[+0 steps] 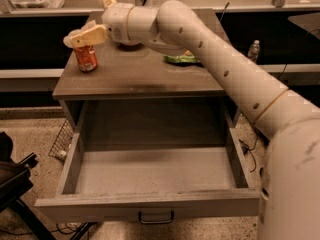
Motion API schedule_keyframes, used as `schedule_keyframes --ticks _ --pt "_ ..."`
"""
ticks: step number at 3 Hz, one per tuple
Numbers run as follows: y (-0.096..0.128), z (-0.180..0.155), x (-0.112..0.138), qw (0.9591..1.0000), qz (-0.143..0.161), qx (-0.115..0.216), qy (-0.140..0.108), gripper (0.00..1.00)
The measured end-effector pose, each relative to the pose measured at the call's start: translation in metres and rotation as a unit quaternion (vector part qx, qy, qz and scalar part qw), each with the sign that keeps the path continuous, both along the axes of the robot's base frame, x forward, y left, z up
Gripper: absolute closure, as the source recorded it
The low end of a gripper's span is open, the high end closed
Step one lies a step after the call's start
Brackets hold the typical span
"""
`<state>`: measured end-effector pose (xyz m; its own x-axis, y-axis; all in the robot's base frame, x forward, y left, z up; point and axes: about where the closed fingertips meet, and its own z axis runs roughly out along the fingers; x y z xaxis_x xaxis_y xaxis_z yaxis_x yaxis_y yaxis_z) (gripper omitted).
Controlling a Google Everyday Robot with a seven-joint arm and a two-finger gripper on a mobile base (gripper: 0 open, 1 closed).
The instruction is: Place coke can into top drawer
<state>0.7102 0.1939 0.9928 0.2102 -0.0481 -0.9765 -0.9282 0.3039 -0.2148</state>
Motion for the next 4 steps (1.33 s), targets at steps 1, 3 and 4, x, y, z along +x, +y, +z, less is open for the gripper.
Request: schedule_keyframes --ticks 1,3,4 --pt "0.028 -0.013 0.013 0.9998 0.008 0.006 0.017 0.0" --pt "0.035 -0.076 0.038 0.9949 -0.018 -0.069 0.071 0.0" --pt "0.028 -0.09 0.05 0.9927 -0.022 -0.083 0.085 0.0"
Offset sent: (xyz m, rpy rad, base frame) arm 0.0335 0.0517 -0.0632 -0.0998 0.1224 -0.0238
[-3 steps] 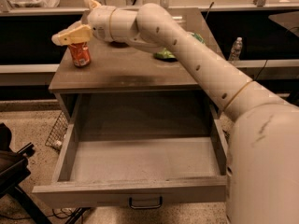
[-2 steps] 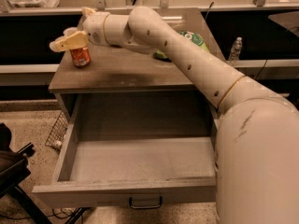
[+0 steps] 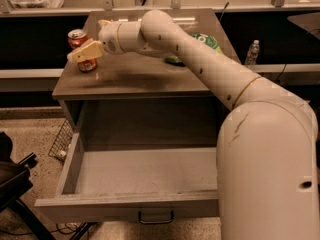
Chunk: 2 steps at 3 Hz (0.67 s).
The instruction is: Place coke can into top drawer
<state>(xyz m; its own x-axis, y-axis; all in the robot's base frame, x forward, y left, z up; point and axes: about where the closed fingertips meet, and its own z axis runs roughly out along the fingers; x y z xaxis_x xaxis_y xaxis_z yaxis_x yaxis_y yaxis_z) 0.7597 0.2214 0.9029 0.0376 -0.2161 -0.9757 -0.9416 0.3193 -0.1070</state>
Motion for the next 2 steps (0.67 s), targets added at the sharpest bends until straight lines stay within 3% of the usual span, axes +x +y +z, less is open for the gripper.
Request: schedule_keyframes --ticks 1,2 --pt "0.012 -0.003 0.003 0.9999 0.012 -0.003 0.002 0.0" --pt "0.032 -0.003 0.001 0.9995 0.029 0.008 -0.001 0.13"
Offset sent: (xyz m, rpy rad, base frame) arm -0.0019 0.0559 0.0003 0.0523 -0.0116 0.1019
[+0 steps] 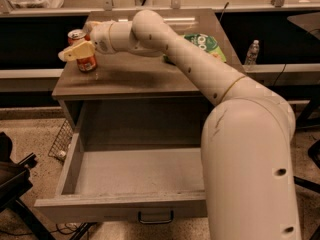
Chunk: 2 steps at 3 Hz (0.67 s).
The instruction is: Place coke can into top drawer
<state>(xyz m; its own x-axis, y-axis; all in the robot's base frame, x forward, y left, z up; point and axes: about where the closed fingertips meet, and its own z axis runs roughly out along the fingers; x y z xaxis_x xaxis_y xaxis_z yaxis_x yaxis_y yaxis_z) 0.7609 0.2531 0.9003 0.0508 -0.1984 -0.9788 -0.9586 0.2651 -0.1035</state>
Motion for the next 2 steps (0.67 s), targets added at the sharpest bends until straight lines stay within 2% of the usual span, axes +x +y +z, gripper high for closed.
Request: schedule_keyframes --ticks 1,2 --pt "0.0201 0.0033 -0.0057 0.9998 0.015 0.013 -0.004 0.37" --pt "0.0233 0.0027 -0.0071 0.9997 0.018 0.014 -0.004 0.6"
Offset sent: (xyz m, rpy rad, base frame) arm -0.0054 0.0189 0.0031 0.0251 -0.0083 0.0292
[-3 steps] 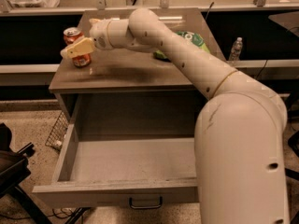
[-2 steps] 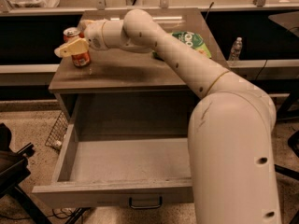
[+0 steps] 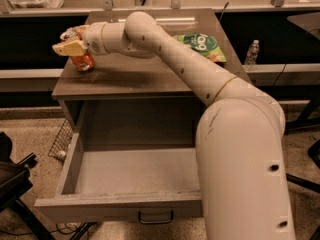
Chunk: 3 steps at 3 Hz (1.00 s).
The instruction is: Place coke can into top drawer
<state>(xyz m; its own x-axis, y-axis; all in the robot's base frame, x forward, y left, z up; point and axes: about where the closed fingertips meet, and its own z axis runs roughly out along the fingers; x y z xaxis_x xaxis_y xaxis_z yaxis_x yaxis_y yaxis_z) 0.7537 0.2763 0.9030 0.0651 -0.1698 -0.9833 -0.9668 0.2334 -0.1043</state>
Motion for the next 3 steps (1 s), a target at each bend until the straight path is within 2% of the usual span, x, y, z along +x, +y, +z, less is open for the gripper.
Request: schedule_keyframes --ticks 1,2,3 --pt "0.004 0.0 -0.002 1.0 0.003 0.0 0.0 0.91" --pt "0.006 0.001 -0.003 1.0 0.005 0.001 -0.001 1.0" --pt "-0.01 0.026 -0.024 0.9996 0.002 0.014 -0.024 1.0"
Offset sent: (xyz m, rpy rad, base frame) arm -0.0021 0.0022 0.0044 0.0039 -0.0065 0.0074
